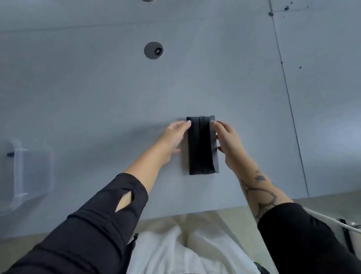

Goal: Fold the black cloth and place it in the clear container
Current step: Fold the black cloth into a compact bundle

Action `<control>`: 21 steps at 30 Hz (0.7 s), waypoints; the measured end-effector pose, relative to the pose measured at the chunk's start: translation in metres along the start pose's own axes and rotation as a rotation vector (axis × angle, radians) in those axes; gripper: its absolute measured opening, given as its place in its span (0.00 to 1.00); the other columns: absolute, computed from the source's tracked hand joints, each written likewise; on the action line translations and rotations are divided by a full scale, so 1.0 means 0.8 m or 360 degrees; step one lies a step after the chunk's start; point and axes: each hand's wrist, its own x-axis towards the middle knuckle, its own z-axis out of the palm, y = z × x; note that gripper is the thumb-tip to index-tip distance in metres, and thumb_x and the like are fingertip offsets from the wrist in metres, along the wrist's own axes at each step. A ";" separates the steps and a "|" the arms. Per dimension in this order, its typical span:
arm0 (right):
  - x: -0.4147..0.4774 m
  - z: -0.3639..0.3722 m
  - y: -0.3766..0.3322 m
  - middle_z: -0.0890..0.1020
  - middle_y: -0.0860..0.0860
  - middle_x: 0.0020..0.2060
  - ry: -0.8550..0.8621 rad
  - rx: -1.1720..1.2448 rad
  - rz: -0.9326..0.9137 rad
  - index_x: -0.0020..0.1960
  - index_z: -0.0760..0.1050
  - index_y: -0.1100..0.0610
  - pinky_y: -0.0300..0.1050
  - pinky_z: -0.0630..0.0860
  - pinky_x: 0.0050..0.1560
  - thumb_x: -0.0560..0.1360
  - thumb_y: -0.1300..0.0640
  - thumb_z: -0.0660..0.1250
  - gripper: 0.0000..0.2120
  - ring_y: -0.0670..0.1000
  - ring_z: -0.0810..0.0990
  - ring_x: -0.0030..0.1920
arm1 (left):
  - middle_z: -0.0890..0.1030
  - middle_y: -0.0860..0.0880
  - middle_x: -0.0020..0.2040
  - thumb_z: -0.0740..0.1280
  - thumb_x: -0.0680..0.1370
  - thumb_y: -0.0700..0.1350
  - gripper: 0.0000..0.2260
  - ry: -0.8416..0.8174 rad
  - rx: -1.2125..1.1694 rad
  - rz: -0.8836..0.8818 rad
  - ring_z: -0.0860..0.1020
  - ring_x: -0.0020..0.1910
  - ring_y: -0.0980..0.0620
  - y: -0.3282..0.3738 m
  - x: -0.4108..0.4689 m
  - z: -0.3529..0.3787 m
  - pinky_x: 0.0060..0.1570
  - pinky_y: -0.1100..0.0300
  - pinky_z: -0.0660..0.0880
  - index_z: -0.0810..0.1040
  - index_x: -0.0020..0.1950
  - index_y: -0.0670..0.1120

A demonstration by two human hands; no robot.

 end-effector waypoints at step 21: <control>0.002 0.017 0.014 0.77 0.52 0.62 -0.0145 -0.0299 -0.0247 0.73 0.63 0.57 0.39 0.70 0.57 0.79 0.51 0.59 0.24 0.50 0.75 0.63 | 0.81 0.48 0.54 0.68 0.76 0.46 0.18 -0.0015 -0.0409 0.0199 0.80 0.49 0.52 -0.031 -0.006 0.001 0.46 0.61 0.77 0.76 0.64 0.44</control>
